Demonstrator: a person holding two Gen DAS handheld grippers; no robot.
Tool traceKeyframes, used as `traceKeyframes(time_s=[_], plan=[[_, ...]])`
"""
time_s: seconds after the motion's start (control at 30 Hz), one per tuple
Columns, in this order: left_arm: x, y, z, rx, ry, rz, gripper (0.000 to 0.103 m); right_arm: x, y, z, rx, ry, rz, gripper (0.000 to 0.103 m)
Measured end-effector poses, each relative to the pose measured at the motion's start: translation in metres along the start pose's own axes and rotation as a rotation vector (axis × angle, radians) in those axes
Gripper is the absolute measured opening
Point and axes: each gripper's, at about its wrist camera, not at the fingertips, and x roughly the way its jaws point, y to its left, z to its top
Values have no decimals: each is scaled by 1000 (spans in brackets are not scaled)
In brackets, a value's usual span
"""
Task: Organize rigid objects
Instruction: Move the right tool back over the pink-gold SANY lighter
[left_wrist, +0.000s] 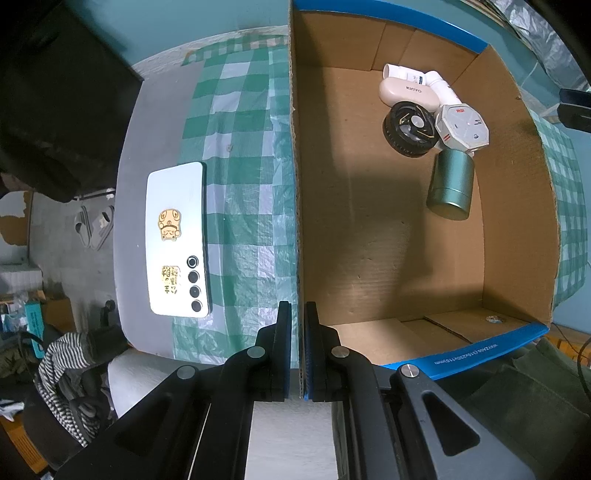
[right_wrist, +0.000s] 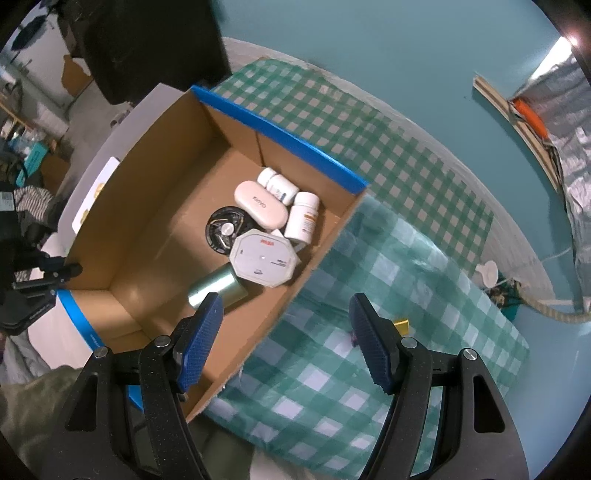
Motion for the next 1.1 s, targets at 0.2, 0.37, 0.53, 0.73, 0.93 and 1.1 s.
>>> traceKeyframes(time_s=[0.2,0.37,0.53,0.73,0.93,1.1], plan=[[0,0,0,-1,0,0,7,-5,-12,-7,36,2,-2,71],[1,0,2,-2,3,1,7,-6,-24,-14,71,5,2,71],[1,0,2,-3,4,0,7,2,-45,-25,139,29,3,71],[2,0,3,-3,5,0,7,22,-79,-39,254,74,-15,71],[2,0,2,-4,5,2,7,48,-118,-53,438,117,18,71],[2,0,2,-5,5,2,7,70,-145,-63,607,143,60,71]])
